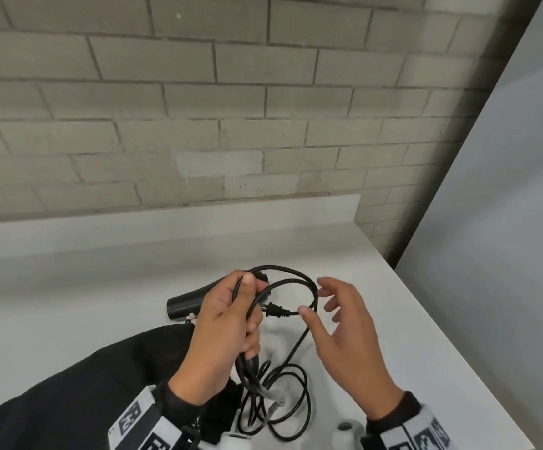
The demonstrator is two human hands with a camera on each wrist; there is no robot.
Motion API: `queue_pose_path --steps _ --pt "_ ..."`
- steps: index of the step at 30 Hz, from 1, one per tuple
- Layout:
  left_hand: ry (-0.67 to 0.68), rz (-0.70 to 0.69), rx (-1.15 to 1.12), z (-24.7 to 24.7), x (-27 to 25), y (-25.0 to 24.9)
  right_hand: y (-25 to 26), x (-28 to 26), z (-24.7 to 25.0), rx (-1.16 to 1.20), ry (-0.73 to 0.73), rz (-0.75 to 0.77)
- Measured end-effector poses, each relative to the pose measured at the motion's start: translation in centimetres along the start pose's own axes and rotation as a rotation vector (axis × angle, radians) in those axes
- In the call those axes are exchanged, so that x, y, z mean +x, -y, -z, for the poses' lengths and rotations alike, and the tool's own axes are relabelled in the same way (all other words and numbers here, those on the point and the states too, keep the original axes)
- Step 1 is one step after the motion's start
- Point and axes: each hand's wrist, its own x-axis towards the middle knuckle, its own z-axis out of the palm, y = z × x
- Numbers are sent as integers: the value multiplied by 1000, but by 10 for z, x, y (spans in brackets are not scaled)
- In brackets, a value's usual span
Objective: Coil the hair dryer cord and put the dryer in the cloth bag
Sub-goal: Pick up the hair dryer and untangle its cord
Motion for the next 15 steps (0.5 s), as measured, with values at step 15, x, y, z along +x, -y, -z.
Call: queue_pose_path --steps 15 --pt "27 -25 -45 0 4 2 16 17 32 342 111 -20"
